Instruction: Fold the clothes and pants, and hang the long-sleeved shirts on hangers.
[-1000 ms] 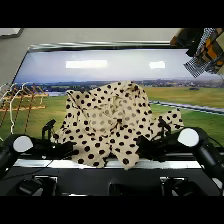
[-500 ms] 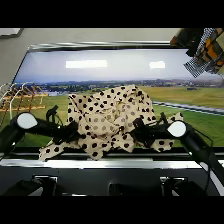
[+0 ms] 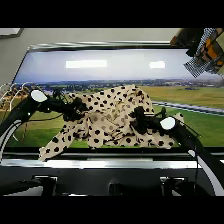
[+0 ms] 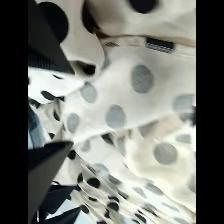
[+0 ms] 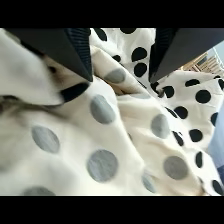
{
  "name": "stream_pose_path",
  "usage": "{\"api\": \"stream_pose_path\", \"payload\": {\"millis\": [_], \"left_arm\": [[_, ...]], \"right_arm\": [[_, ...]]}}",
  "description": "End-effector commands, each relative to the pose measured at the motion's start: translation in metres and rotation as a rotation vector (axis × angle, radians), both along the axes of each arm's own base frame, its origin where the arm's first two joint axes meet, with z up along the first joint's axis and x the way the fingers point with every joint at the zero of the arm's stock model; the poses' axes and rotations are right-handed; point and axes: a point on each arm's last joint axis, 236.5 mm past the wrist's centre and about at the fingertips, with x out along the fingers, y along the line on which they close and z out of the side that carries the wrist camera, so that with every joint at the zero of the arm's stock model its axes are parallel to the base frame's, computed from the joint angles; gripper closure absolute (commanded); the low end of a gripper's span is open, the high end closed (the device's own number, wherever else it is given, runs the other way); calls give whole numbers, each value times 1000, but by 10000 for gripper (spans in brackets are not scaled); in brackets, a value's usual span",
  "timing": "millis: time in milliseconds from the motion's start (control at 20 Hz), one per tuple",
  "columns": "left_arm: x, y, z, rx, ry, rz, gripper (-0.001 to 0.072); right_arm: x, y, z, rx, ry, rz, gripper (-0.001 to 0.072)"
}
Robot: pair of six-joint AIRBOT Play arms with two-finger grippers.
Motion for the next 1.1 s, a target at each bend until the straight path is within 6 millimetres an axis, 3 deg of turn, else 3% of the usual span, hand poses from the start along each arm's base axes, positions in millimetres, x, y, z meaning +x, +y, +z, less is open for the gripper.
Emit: {"api": "stream_pose_path", "payload": {"millis": [0, 100, 200, 250, 400, 550, 700, 800, 900, 1050], "left_arm": [[31, 23, 12, 26, -140, -29, 137], [30, 39, 25, 42, -190, -56, 135], [16, 56, 32, 127, -234, -133, 133], [6, 65, 33, 188, -251, -158, 95], [-34, 82, 32, 309, -302, -197, 94], [-76, 84, 24, 351, -378, -209, 94], [-113, 86, 9, 363, -411, -214, 95], [-127, 87, 3, 363, -417, -213, 95], [-130, 88, 3, 367, -426, -214, 95], [-130, 90, 2, 377, -426, -218, 95]], "right_arm": [[13, -26, 18, -115, -130, 94, 271], [4, -50, 26, -201, -129, 211, 167], [-12, -69, 33, -303, -148, 351, 164], [-23, -74, 35, -354, -166, 428, 164], [-69, -80, 32, -529, -170, 695, 164], [-85, -49, 39, -648, -300, 887, 164], [-77, -36, 25, -836, -351, 962, 164], [-70, -30, 9, -890, -347, 999, 164], [-65, -26, -8, -892, -323, 1018, 164], [-48, -14, -19, -887, -372, 1001, 164]]}}
